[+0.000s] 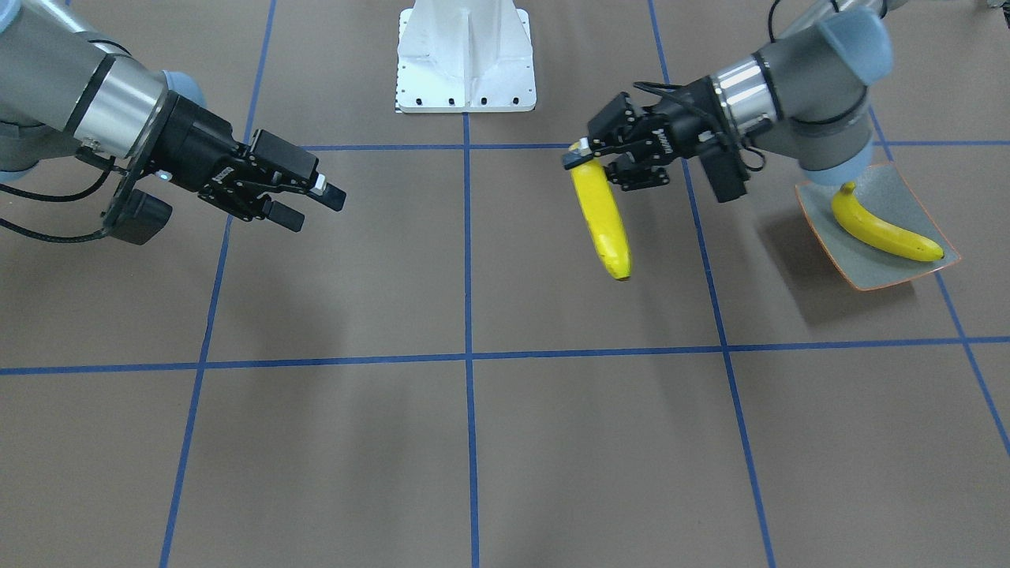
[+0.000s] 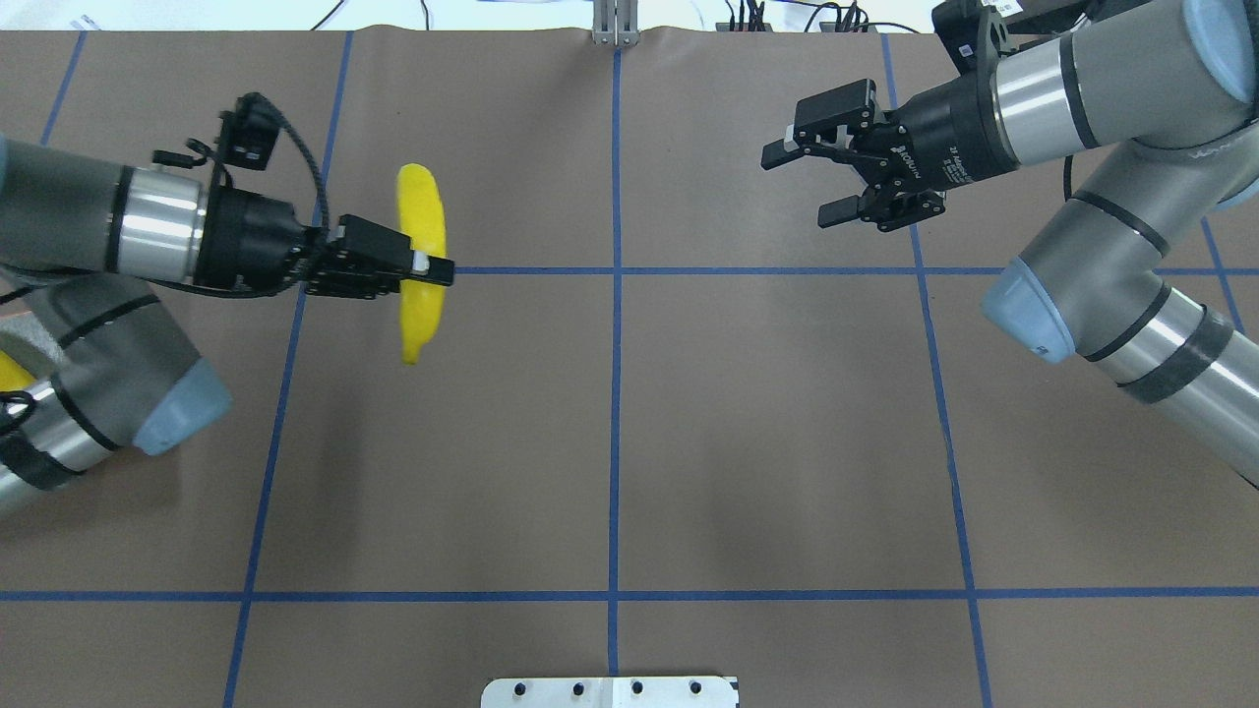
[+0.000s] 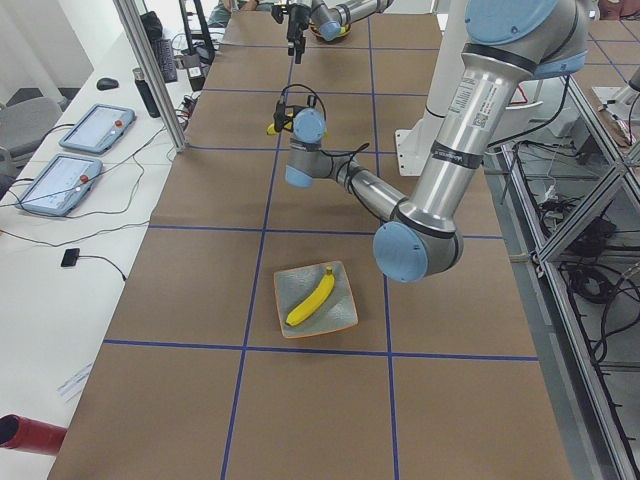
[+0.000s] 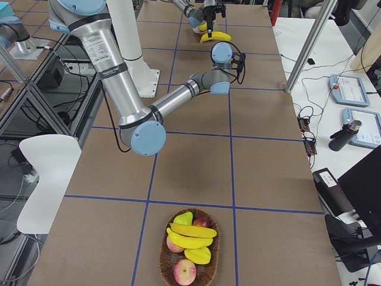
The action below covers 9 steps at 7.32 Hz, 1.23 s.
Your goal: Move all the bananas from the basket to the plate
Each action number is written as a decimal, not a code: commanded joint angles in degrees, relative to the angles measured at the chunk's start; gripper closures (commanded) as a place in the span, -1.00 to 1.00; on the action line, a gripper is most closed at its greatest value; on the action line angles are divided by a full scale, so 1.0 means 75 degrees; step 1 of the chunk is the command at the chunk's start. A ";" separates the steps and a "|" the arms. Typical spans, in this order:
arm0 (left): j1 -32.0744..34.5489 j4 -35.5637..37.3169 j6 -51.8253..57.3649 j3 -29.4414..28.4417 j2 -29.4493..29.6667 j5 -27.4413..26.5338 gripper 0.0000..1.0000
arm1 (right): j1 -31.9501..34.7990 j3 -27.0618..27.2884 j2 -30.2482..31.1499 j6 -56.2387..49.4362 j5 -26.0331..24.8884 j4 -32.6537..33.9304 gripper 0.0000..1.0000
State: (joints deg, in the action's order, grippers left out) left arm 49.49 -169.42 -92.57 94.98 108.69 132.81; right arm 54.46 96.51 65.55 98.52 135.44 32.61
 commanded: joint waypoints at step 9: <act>0.2495 0.3508 0.0131 0.0273 -0.3464 0.1329 1.00 | 0.0086 0.0082 0.1091 -0.0480 -0.1078 0.0012 -1.00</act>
State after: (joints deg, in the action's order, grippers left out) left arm 68.62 -147.30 -92.24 97.01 82.74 145.56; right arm 55.11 97.11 73.45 94.90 127.54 32.69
